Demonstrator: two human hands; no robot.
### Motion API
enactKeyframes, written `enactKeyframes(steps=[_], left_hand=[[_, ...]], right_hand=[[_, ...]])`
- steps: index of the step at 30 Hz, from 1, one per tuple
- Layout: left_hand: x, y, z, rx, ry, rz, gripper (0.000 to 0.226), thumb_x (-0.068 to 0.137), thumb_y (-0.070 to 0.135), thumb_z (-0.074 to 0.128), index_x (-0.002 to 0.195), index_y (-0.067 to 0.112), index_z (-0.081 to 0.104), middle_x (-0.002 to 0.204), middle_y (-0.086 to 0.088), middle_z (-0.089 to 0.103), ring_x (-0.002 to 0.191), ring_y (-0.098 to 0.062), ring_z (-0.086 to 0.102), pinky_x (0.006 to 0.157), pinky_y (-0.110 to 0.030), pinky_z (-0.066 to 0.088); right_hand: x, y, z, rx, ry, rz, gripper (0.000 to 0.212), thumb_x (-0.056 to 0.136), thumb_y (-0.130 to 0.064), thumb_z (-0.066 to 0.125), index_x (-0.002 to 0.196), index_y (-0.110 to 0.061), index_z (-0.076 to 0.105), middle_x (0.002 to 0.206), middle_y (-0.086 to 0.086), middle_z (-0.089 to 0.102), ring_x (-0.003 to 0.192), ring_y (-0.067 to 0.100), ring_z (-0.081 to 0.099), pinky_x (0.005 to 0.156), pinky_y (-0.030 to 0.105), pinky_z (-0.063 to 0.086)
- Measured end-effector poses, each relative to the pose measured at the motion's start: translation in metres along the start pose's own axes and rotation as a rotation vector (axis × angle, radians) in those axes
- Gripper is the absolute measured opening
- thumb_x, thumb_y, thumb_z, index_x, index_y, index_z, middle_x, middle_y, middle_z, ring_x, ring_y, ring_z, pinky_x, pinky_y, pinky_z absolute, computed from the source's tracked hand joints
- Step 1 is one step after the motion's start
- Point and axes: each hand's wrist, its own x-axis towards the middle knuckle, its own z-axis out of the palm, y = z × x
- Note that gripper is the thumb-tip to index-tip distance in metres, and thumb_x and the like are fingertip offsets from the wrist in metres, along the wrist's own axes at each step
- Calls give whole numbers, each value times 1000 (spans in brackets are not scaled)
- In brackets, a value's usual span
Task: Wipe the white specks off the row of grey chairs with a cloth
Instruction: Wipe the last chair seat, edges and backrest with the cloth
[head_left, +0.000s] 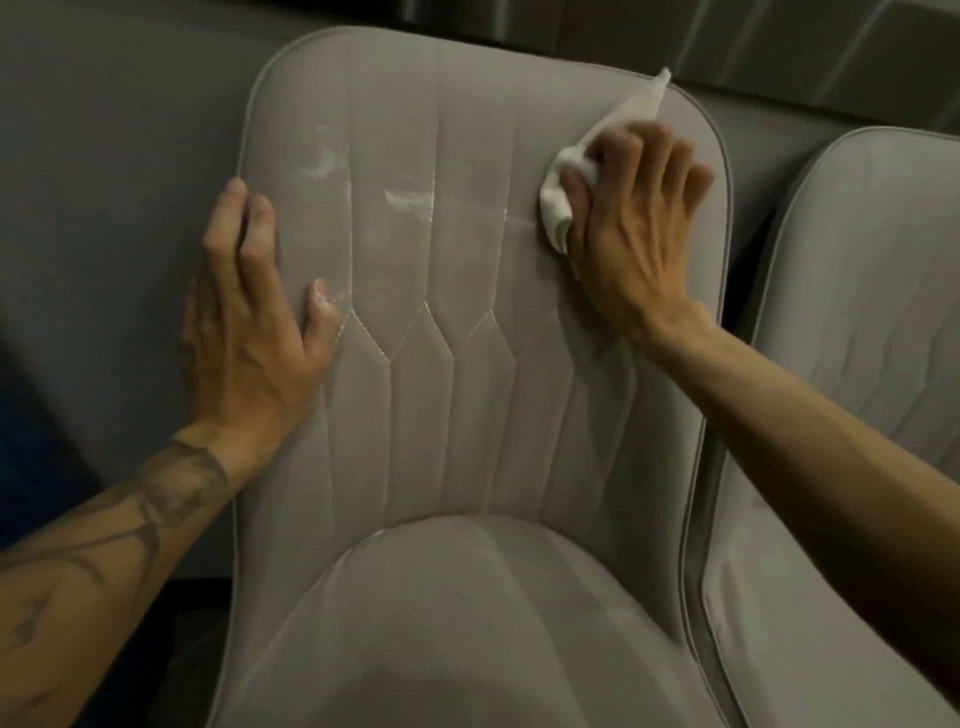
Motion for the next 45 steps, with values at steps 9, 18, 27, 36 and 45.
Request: enactKeyframes(steps=[9, 18, 27, 36, 45], left_hand=[[-1, -4, 2, -8, 7, -1, 66, 103, 28, 51, 159, 2, 26, 165, -23, 27, 149, -37, 34, 116, -49, 37], [0, -5, 3, 5, 8, 8, 67, 102, 27, 52, 159, 2, 27, 165, -23, 27, 147, -38, 36, 115, -48, 36], [-1, -7, 5, 25, 39, 16, 67, 102, 28, 53, 159, 4, 26, 164, -20, 28, 147, -34, 35, 114, -45, 37], [0, -4, 4, 41, 26, 12, 67, 102, 27, 53, 159, 3, 27, 164, -22, 29, 147, -34, 35, 110, -46, 40], [0, -3, 2, 44, 14, -5, 68, 102, 28, 52, 159, 3, 27, 165, -21, 28, 148, -33, 35, 112, -46, 40]], right_hand=[[-21, -24, -2, 67, -137, -117, 25, 104, -37, 47, 114, -16, 53, 111, 12, 53, 97, 30, 48, 87, 43, 34], [-60, -55, 7, 70, -137, -55, 27, 101, -31, 53, 116, -10, 61, 111, 16, 57, 96, 33, 52, 86, 44, 34], [7, -48, 21, 68, 109, 132, 24, 101, -39, 50, 114, -19, 53, 111, 9, 54, 97, 22, 42, 83, 40, 34], [-34, -39, 17, 65, -109, -246, 29, 98, -36, 55, 120, -18, 47, 115, 12, 54, 97, 27, 46, 83, 40, 28], [-148, -54, 18, 13, -210, -298, 36, 91, -27, 69, 120, -11, 54, 110, 14, 57, 90, 30, 53, 82, 41, 33]])
